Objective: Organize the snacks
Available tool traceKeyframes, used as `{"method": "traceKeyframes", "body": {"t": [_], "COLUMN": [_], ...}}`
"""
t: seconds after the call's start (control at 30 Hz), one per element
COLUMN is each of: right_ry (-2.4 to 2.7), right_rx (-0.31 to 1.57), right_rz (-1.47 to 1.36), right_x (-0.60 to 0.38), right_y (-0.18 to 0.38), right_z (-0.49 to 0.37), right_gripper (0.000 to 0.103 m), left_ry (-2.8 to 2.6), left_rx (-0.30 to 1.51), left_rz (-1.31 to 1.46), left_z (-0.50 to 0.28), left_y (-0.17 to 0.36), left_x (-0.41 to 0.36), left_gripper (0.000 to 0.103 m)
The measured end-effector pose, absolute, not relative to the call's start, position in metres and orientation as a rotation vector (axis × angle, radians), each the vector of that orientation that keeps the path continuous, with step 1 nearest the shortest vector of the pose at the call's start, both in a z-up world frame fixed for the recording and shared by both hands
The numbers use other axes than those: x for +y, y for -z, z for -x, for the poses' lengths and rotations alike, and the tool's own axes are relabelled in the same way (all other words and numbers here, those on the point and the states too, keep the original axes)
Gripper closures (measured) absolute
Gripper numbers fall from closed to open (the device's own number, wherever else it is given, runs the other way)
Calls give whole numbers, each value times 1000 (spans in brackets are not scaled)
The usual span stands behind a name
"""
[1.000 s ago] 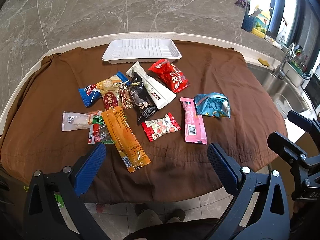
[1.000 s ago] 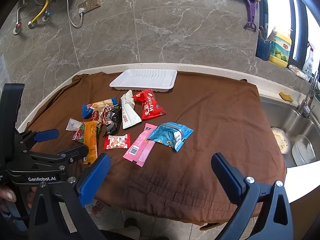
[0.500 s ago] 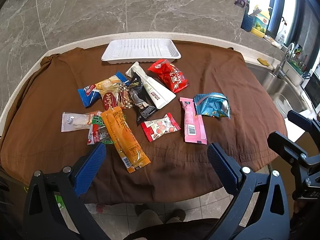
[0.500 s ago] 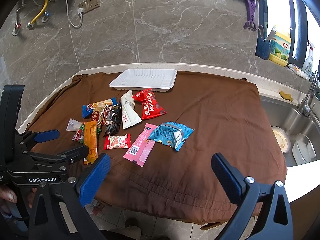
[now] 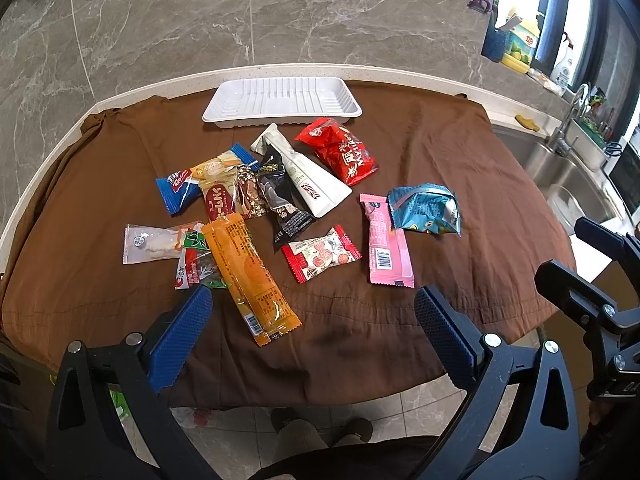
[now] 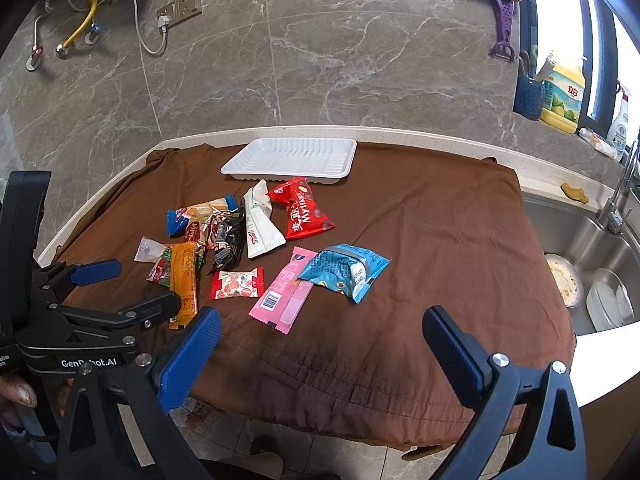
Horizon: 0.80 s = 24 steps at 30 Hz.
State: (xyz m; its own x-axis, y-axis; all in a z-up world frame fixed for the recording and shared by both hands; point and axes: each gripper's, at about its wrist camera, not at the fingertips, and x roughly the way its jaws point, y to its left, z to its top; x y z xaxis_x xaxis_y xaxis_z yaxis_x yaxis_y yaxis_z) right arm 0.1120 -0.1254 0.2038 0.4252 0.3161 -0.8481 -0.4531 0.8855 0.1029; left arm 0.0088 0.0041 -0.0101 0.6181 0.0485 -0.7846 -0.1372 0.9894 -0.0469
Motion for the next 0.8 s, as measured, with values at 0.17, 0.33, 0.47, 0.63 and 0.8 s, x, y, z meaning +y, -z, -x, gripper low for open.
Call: {"method": "traceKeyframes", "body": {"t": [0.17,0.33,0.47,0.63,0.8], "right_ry": [-482,-484,-484,-490,-491], "right_rx": [1026,1026,1026,1028,1030], "right_rz": [146,145,145,143,141], "right_x": [-125,-123,-124,-123,-123], "right_y": [-204,-204,-204,-205,-205], "right_z": [-111,-111,-112,-111,-111], "right_gripper": [0,0,0,0,0], "left_ry": [-107,-107,-109,-109,-113], "left_rx": [898,898,899,898,896], "left_rz": [106,106,106,107,105], "left_z": [-9,-9,-9,-9,-9], "left_y": [10,10,10,9,7], "left_x": [4,4,4,4,5], "left_gripper": [0,0,0,0,0]}}
